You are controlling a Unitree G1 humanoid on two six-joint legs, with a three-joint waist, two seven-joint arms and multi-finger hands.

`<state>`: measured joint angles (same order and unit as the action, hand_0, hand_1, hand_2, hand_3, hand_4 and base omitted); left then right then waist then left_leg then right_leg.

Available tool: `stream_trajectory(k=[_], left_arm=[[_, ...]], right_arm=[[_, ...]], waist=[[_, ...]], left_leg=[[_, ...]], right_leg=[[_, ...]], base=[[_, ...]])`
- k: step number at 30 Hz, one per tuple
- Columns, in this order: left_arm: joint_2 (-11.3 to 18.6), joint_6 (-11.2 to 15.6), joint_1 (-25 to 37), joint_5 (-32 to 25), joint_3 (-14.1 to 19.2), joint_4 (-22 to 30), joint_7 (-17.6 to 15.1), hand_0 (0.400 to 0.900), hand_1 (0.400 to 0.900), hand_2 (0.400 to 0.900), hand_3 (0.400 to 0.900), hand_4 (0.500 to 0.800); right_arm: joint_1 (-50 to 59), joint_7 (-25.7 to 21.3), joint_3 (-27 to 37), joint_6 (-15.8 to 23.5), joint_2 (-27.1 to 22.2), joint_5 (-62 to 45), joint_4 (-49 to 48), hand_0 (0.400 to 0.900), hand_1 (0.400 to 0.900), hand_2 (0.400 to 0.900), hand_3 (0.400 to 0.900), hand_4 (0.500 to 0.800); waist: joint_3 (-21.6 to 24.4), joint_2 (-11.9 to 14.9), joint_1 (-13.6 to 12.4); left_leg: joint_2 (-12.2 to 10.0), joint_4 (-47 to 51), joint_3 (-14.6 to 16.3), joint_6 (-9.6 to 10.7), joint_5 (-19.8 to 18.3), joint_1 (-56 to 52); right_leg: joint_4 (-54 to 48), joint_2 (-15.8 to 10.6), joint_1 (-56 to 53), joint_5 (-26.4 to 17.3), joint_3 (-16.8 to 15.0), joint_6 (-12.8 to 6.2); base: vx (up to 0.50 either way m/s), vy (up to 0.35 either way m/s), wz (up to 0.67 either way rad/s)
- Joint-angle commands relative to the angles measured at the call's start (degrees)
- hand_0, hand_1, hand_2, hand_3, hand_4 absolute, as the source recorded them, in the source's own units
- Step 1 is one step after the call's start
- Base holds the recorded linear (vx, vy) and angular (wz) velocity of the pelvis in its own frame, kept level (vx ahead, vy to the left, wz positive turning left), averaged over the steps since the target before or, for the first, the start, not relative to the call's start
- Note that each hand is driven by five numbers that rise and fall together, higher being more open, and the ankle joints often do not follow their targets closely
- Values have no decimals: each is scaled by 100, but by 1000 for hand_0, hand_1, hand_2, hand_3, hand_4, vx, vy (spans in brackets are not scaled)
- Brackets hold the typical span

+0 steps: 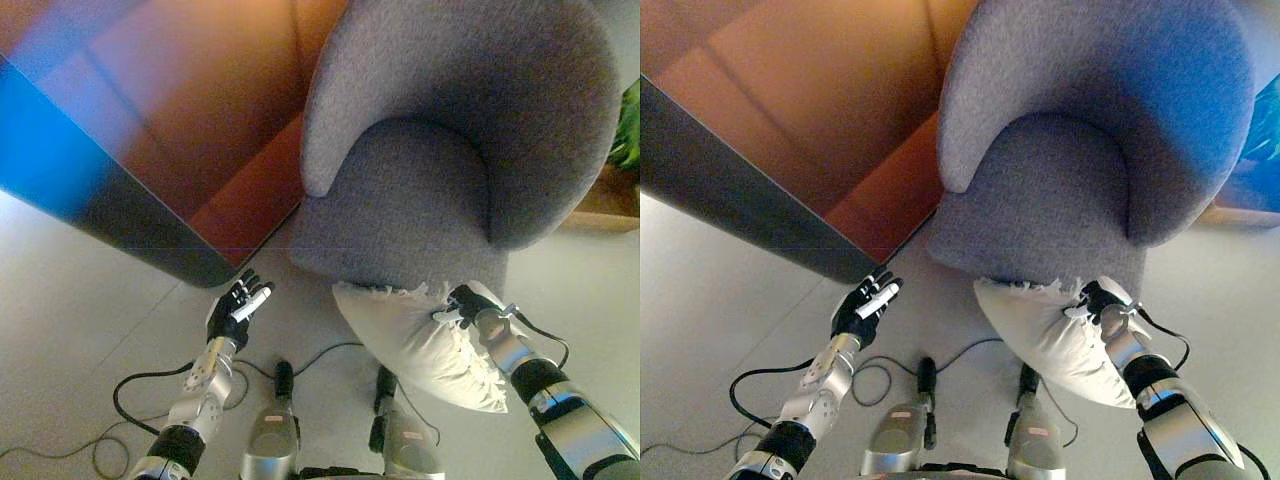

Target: Pick up the pillow and put it on the sofa.

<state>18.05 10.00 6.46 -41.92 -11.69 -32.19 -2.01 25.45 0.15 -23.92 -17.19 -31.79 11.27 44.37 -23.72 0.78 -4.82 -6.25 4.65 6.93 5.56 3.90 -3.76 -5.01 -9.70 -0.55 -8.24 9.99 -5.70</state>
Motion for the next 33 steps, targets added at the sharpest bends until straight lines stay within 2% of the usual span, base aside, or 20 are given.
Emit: stream_trajectory(k=[1, 15, 25, 33], left_arm=[[33, 225, -275, 383, -73, 234, 123, 900, 900, 900, 900, 800], [130, 19, -363, 454, 109, -18, 242, 900, 900, 900, 900, 800], [194, -27, -367, 389, -38, -115, 355, 900, 900, 900, 900, 800], [304, -65, -508, 365, -174, -171, 490, 900, 900, 900, 900, 800]], right_arm=[[-3, -68, 128, 45, -770, 549, -633, 400, 400, 400, 400, 500], [608, 442, 225, -122, -1234, 927, -1137, 400, 400, 400, 400, 500], [1756, 473, -31, -47, -1695, 831, -739, 400, 400, 400, 400, 500], [2899, 578, -516, 96, -2213, 606, -110, 400, 400, 400, 400, 500]], waist=[[1346, 209, -58], [1784, 354, -72], [1960, 400, -195], [2082, 460, -335]], left_leg=[[-116, 25, -294, 102, -101, -133], [-198, 16, -258, 79, -145, -337], [-229, 8, -314, 98, -125, -330], [-228, 10, -374, 110, -93, -281]], right_leg=[[37, -462, -305, -25, 120, -576], [37, -491, -512, -34, 180, -622], [45, -490, -544, -46, 257, -629], [42, -479, -560, -34, 333, -618]], base=[[140, -10, -1], [29, -2, -1], [0, 0, 0], [49, 4, 3]])
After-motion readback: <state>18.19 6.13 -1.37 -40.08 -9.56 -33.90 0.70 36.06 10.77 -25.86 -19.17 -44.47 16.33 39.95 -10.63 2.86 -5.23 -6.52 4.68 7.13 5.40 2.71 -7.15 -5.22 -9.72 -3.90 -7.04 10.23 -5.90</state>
